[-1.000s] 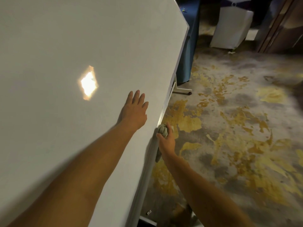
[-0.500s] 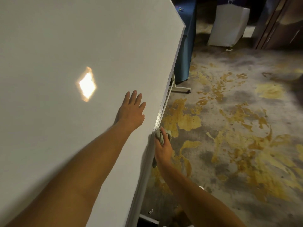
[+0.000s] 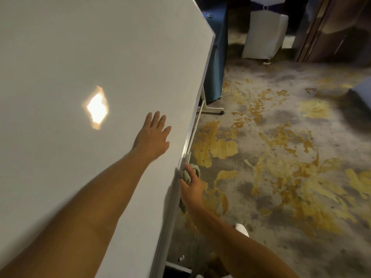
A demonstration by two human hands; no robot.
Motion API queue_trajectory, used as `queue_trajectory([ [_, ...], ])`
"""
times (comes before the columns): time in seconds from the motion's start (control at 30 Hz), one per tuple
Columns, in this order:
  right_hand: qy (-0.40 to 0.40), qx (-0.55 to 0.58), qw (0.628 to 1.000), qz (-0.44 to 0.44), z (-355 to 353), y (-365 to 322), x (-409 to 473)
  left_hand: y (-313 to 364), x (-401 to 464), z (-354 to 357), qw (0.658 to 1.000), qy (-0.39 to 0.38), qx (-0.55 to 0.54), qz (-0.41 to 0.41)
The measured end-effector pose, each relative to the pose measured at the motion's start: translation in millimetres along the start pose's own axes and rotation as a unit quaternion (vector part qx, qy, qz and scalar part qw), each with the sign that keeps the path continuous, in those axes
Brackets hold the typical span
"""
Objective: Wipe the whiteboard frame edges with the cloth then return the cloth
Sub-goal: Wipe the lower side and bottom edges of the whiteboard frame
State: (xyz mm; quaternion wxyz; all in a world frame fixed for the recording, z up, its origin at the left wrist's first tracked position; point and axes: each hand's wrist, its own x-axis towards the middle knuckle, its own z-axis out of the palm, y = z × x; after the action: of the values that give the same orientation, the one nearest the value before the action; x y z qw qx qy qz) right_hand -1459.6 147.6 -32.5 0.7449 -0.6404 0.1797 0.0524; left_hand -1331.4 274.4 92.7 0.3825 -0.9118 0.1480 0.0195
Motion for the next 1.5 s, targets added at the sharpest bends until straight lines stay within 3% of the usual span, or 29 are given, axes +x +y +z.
queue_trajectory([
  [0.67, -0.029, -0.054, 0.998, 0.022, 4, 51, -152, 24, -167, -5, 0.998, -0.032, -0.009, -0.046],
  [1.13, -0.152, -0.083, 0.983, 0.059, -7, 72, -215, 27, -240, 13, 0.995, 0.000, 0.010, -0.101],
  [1.3, -0.155, -0.073, 0.983, 0.070, -7, 77, -228, 19, -255, 10, 0.996, 0.014, 0.017, -0.091],
  [1.43, -0.161, -0.111, 0.979, 0.059, -5, 74, -234, 13, -258, 6, 0.995, 0.023, 0.012, -0.095],
  [1.5, -0.205, -0.140, 0.966, 0.075, -10, 68, -232, 10, -262, 4, 0.995, 0.023, 0.006, -0.097],
])
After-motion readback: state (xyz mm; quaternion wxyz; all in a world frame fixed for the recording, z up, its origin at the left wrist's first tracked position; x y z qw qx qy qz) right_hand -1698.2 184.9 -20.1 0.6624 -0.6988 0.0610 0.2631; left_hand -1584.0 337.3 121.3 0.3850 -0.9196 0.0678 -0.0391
